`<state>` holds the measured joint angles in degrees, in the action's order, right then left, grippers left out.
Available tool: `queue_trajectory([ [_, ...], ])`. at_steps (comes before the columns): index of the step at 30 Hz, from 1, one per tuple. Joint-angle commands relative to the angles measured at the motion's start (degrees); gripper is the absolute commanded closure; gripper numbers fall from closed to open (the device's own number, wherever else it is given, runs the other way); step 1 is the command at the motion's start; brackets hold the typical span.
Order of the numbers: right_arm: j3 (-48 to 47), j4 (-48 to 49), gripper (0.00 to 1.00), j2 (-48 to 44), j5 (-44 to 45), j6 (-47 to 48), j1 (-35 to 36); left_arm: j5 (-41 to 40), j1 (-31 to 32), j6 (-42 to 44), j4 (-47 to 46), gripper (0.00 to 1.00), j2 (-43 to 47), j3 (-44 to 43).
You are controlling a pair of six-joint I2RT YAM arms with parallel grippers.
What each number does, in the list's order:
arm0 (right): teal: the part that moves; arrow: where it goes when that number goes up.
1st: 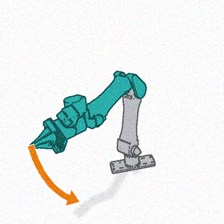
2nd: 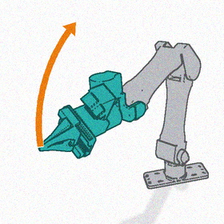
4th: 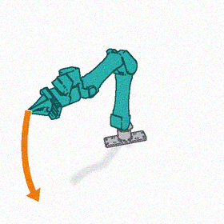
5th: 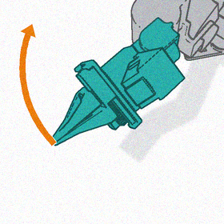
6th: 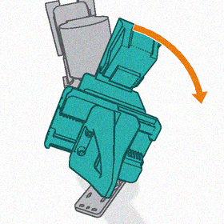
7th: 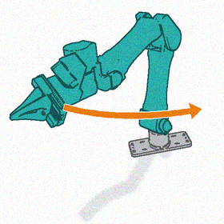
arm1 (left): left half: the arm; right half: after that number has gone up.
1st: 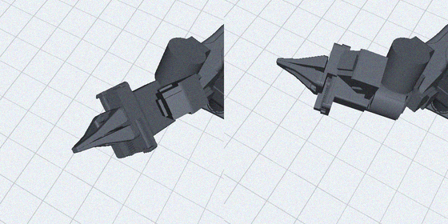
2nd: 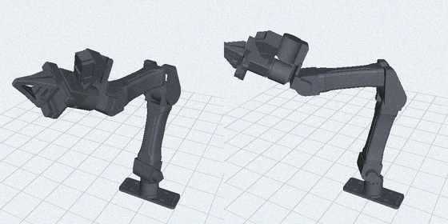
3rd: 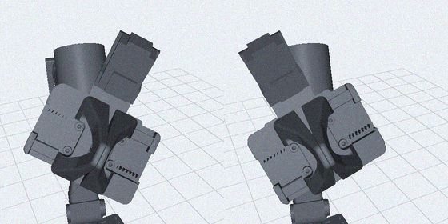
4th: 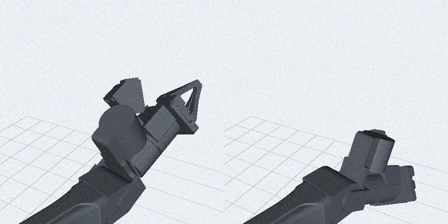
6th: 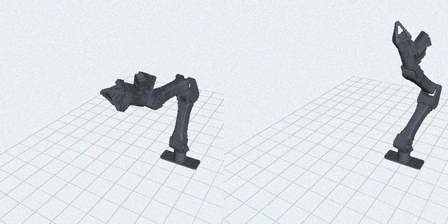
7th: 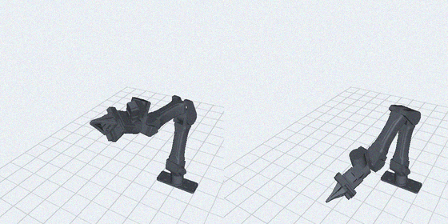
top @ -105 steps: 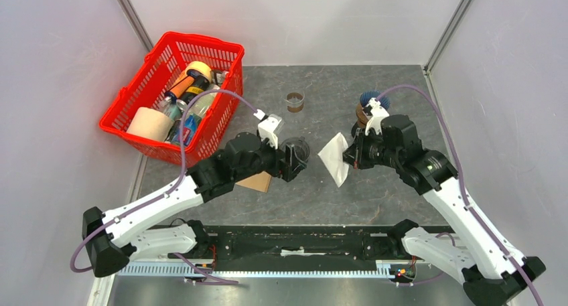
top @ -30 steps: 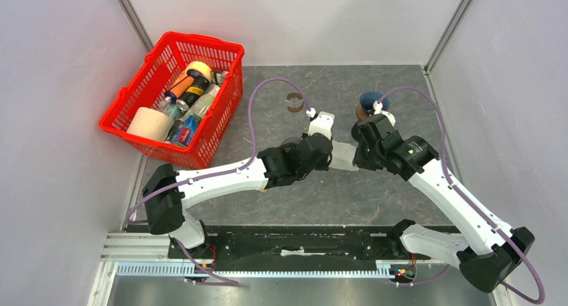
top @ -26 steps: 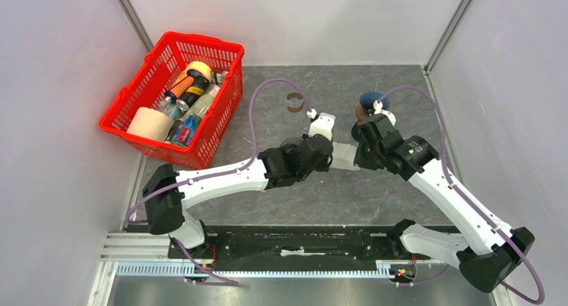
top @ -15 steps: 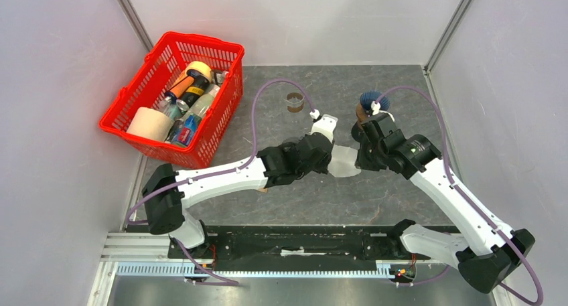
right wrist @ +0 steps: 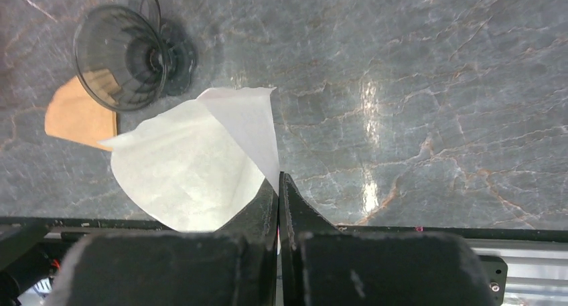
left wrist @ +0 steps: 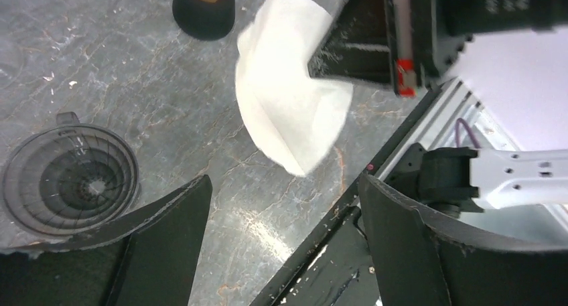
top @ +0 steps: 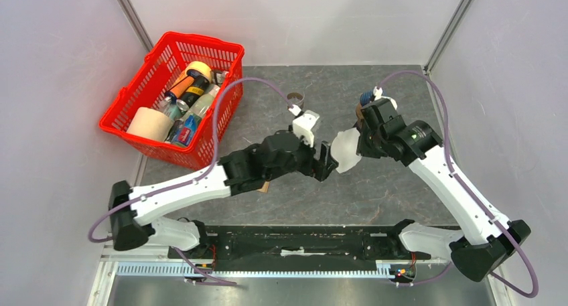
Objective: Place the coffee filter in the dripper
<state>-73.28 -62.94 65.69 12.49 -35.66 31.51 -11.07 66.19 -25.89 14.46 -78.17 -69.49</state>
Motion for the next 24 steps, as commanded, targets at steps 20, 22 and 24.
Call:
queue_trajectory([
  [20,-32.7,-4.3,1.00,21.2,-13.9,6.7,-28.6,-33.4,-0.4,-9.2,12.1,0.09,32.3,22.9],
  [22,-34.6,-4.9,1.00,24.4,-16.2,6.6,-31.0,-33.9,-0.5,-9.6,12.8,0.09,33.7,23.5],
  [24,-35.5,-4.8,1.00,26.8,-19.7,6.4,-33.8,-34.4,-0.5,-10.0,13.5,0.09,34.7,23.9],
])
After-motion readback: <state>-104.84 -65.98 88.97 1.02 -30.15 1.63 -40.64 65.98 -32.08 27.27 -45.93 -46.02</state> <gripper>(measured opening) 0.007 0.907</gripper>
